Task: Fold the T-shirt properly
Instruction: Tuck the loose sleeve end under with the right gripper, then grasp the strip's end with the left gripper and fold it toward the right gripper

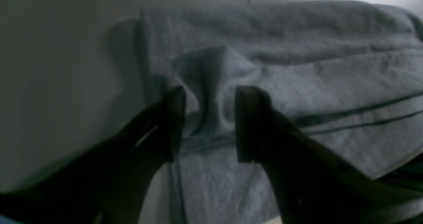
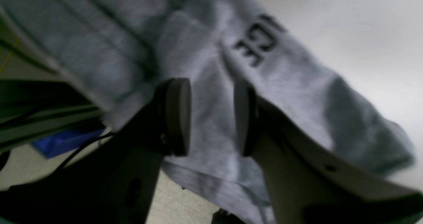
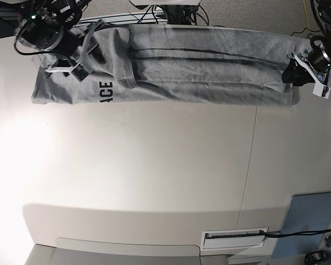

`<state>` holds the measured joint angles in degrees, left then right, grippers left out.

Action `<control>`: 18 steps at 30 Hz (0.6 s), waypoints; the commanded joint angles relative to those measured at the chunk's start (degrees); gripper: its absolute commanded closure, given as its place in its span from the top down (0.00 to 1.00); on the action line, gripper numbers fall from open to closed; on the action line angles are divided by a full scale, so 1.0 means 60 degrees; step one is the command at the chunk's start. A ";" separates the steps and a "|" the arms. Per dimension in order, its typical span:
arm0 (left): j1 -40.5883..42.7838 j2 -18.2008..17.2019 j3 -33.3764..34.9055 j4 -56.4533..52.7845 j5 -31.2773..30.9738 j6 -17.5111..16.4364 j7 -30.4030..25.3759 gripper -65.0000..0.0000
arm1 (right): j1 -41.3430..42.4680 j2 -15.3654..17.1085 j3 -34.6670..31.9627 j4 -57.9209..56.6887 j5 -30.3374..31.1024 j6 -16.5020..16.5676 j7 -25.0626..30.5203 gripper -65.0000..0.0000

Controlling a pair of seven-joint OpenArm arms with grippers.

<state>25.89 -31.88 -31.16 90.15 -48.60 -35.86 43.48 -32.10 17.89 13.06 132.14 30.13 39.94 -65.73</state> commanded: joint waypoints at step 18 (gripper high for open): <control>-0.0594 0.0098 -0.0080 -0.1832 -0.1362 -0.0691 0.1883 0.40 | -0.0022 0.0066 0.0594 0.0182 0.0117 0.0009 0.0262 0.34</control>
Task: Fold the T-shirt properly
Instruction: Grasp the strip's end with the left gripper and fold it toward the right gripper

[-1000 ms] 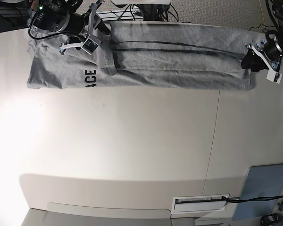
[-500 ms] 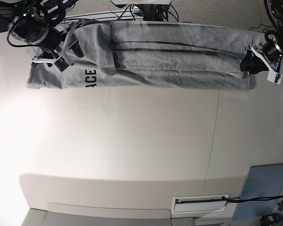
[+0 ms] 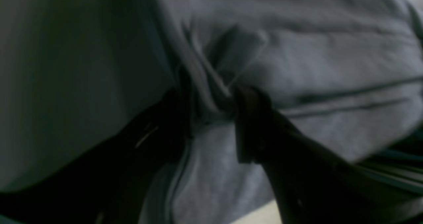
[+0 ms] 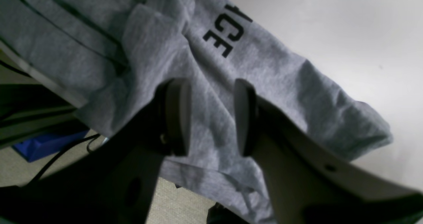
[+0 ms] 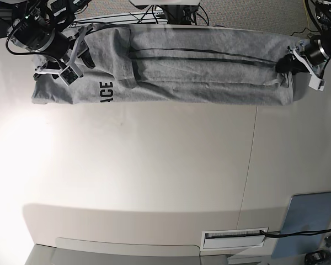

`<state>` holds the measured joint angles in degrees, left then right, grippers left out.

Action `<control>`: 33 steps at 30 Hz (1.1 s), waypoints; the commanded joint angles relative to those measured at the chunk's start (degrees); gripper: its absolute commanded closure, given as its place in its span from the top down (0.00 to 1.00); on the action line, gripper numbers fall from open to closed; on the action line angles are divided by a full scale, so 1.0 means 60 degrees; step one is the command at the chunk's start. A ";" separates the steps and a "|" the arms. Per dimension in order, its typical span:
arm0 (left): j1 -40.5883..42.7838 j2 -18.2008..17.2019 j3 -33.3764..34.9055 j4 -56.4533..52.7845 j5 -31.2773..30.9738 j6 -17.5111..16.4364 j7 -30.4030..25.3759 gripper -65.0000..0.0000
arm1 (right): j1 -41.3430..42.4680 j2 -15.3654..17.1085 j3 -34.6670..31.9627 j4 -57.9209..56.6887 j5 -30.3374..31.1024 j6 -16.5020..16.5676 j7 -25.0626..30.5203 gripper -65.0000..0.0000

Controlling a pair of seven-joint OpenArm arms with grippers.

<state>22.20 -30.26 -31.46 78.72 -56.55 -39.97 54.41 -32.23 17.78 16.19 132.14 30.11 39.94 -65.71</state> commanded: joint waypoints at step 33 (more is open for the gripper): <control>-0.0841 0.1319 0.2146 0.6091 0.0058 0.2320 0.2178 0.00 | 0.0004 0.0084 0.0073 -0.0302 -0.2284 -0.0882 0.2022 0.34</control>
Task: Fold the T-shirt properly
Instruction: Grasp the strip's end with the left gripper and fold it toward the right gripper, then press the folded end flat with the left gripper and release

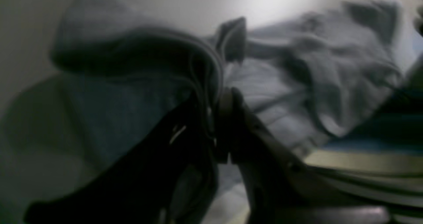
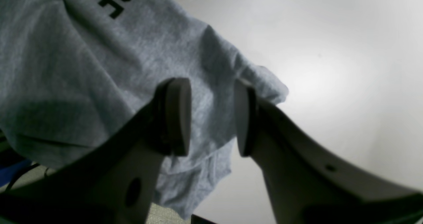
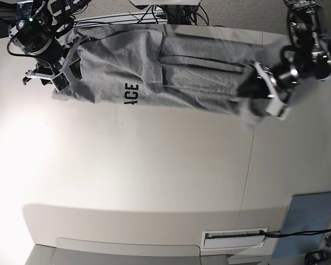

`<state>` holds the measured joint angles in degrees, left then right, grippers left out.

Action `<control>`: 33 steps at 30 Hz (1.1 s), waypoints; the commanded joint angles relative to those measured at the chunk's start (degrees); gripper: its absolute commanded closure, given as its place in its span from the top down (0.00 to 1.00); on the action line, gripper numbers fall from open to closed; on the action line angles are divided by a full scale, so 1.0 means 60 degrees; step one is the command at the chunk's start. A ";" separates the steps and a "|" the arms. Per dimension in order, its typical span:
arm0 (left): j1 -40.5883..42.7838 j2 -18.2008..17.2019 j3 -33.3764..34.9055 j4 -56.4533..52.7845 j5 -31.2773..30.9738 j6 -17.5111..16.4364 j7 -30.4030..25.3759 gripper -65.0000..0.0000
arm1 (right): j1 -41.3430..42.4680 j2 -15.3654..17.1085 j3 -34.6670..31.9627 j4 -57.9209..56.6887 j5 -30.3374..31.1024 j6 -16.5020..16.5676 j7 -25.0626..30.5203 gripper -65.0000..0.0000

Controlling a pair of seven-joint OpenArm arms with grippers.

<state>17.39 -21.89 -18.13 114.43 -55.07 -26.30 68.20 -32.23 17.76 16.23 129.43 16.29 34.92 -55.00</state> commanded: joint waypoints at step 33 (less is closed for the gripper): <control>-0.0900 0.0816 0.3847 0.0135 0.1566 0.0171 -0.1326 0.57 | 0.0004 0.0091 0.0066 0.0149 -0.0415 -0.0510 0.0404 0.34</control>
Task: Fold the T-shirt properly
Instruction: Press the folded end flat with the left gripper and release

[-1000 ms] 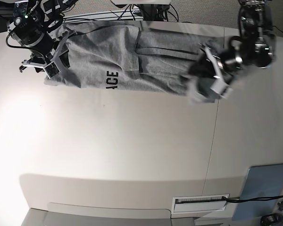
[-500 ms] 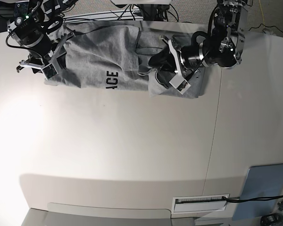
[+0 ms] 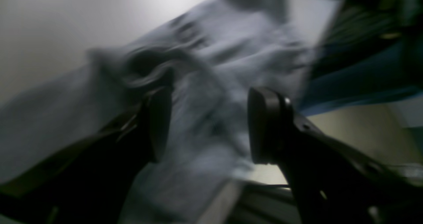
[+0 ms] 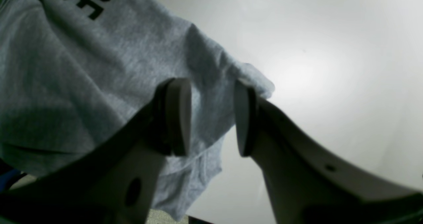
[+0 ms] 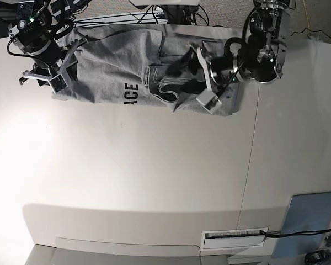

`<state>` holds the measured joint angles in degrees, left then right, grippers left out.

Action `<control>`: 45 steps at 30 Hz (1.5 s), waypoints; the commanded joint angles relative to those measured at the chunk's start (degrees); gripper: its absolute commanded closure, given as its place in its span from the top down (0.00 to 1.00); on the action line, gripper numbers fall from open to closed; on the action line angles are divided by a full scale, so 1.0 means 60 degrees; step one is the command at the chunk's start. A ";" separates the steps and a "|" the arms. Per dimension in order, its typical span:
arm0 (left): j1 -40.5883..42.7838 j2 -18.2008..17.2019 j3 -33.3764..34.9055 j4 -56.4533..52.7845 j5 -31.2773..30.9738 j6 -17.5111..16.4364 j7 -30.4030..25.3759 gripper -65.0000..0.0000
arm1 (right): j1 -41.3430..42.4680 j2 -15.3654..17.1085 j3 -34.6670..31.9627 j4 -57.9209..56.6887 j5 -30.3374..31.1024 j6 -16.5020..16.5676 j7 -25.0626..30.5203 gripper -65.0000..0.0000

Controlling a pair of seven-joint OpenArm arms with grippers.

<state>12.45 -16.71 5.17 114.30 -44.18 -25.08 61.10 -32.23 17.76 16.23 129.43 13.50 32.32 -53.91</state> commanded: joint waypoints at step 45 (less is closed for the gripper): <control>-0.0852 -0.0040 -0.2871 -0.1129 -0.2816 -0.1330 0.0681 0.57 | 0.0820 0.0087 0.3224 -0.4262 0.6360 0.0474 -0.2714 0.45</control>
<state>7.94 -16.60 -11.92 106.59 -59.57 -32.84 66.30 -27.38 17.41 35.14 102.94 50.94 34.87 -71.00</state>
